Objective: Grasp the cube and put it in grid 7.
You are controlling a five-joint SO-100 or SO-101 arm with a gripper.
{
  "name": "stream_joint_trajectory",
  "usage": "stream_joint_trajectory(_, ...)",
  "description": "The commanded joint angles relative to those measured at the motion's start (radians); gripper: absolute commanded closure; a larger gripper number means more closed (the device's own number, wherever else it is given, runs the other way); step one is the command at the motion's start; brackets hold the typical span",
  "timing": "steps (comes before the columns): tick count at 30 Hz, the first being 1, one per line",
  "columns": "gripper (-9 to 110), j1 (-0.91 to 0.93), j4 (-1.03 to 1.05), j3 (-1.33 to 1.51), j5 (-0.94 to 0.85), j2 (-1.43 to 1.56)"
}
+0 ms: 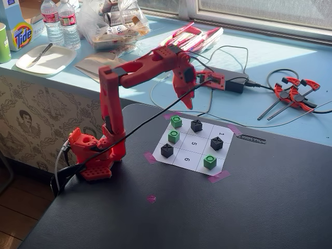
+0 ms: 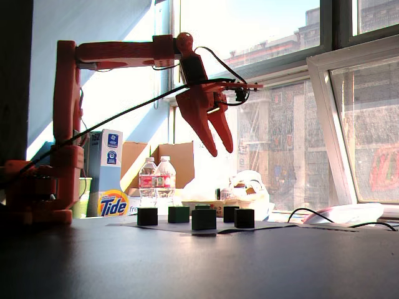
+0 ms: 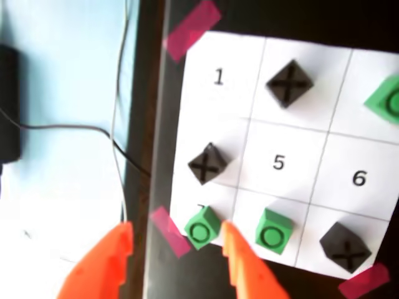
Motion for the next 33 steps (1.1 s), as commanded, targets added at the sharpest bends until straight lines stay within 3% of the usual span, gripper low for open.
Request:
stream_joint_trajectory(1,84,0.133,-0.011,-0.057,0.031,0.255)
stream_joint_trajectory(4,101,0.291,0.012,-0.055,0.124,0.413)
stream_joint_trajectory(12,101,0.612,0.143,0.181,0.339,0.718)
stream_joint_trajectory(19,99,0.684,0.023,0.706,0.488,1.088)
stream_joint_trajectory(26,101,0.726,-0.081,1.095,0.502,1.249)
stream_joint_trajectory(33,101,0.753,-0.169,1.281,0.529,1.348)
